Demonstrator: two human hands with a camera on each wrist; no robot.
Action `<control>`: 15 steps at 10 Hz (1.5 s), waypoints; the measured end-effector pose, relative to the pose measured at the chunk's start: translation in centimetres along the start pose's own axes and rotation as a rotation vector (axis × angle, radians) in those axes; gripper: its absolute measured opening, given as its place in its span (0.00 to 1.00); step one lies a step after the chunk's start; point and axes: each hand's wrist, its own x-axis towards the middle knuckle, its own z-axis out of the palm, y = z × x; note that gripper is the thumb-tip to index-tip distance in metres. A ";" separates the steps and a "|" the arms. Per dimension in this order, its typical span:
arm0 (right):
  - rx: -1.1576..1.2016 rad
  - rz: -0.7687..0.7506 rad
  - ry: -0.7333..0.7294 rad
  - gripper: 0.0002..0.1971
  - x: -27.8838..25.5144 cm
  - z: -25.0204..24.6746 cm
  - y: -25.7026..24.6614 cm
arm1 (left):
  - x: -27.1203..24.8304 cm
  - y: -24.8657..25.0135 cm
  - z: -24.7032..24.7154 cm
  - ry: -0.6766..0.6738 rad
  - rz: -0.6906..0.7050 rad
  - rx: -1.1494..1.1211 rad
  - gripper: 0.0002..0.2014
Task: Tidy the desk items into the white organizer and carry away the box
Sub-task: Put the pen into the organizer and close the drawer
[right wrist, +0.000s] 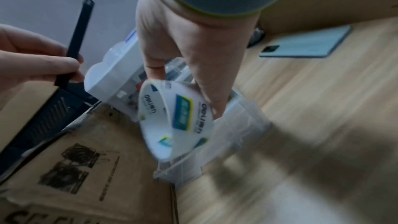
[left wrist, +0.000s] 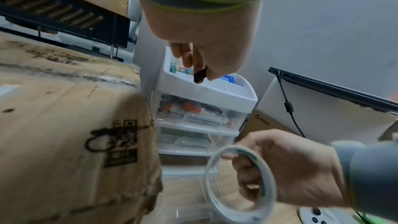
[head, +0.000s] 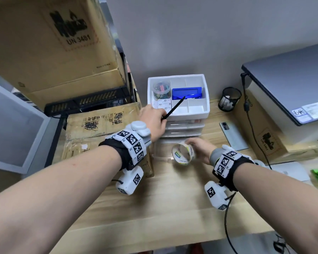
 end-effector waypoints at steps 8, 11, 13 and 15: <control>-1.381 -0.498 0.088 0.16 4.0 -0.3 1.3 | -2.6 4.0 8.8 -0.596 -0.307 0.151 0.12; -1.323 -0.528 0.066 0.14 5.3 -1.7 1.8 | -0.7 3.8 12.6 -0.590 -0.323 0.202 0.13; -1.268 -0.543 0.047 0.16 5.0 -1.5 2.3 | -0.2 4.6 12.5 -0.689 -0.278 0.368 0.11; -1.202 -0.541 0.012 0.08 2.4 -0.5 1.2 | 2.0 5.7 9.3 -0.596 -0.272 0.306 0.20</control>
